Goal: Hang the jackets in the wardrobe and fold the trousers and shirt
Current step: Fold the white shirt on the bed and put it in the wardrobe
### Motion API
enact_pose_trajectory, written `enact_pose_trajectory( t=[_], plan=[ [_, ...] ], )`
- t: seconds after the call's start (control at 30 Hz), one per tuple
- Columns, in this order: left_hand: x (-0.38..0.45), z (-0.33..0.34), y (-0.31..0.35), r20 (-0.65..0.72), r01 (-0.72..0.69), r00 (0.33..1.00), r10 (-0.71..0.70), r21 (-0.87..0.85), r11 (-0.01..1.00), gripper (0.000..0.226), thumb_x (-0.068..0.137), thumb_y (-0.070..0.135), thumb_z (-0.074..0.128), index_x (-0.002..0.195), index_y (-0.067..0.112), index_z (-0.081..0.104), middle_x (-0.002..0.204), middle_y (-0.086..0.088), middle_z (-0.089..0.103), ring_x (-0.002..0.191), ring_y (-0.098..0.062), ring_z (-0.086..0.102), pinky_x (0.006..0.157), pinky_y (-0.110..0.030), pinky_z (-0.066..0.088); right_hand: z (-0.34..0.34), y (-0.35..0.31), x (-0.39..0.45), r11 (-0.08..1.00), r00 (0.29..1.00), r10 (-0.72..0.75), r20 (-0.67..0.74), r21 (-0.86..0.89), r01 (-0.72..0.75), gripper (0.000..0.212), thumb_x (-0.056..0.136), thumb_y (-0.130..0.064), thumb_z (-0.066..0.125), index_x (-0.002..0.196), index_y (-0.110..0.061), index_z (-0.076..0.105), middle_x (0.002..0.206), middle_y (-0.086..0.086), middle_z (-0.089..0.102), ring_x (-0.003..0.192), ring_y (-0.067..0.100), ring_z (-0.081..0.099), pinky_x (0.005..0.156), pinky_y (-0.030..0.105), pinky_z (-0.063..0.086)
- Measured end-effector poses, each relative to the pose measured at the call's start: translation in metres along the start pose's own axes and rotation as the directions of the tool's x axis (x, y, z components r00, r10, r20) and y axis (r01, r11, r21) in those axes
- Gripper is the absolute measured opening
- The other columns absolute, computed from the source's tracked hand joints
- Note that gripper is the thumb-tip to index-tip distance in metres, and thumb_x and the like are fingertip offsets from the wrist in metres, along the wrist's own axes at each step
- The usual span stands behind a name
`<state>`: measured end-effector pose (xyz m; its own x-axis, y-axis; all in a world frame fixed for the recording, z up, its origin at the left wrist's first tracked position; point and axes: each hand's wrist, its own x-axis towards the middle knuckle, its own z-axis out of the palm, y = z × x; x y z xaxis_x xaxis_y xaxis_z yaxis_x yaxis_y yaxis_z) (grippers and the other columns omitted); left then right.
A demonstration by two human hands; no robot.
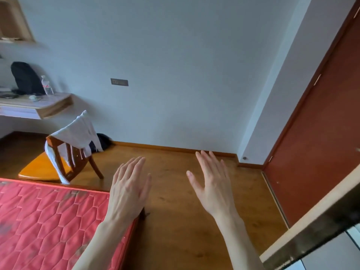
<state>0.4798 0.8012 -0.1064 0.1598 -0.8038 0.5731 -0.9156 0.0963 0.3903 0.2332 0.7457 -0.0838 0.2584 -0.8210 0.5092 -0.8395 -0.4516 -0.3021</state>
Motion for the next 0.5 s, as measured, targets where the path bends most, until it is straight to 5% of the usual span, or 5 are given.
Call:
enact_pose_trajectory(
  t=[0.3, 0.5],
  plan=[
    [0.113, 0.054, -0.091, -0.088, 0.102, 0.991, -0.1, 0.016, 0.995, 0.054, 0.103, 0.041, 0.05, 0.15, 0.015, 0.051, 0.151, -0.005, 0.056, 0.146, -0.022, 0.044, 0.12, -0.051, 0.038, 0.097, -0.007, 0.144, 0.993, 1.0, 0.003, 0.024, 0.12, -0.006, 0.064, 0.107, -0.056, 0.044, 0.162, -0.026, 0.032, 0.169, -0.007, 0.031, 0.158, 0.008, 0.017, 0.131, 0.042, 0.02],
    [0.189, 0.085, -0.157, -0.145, 0.156, 0.979, -0.146, 0.054, 0.986, 0.054, 0.104, 0.045, 0.046, 0.15, 0.018, 0.05, 0.151, -0.003, 0.056, 0.145, -0.022, 0.044, 0.121, -0.048, 0.036, 0.164, -0.015, 0.234, 0.985, 0.998, -0.045, 0.051, 0.168, 0.035, 0.067, 0.106, -0.057, 0.041, 0.164, -0.027, 0.028, 0.17, -0.008, 0.026, 0.159, 0.007, 0.013, 0.131, 0.034, 0.01]
  ],
)
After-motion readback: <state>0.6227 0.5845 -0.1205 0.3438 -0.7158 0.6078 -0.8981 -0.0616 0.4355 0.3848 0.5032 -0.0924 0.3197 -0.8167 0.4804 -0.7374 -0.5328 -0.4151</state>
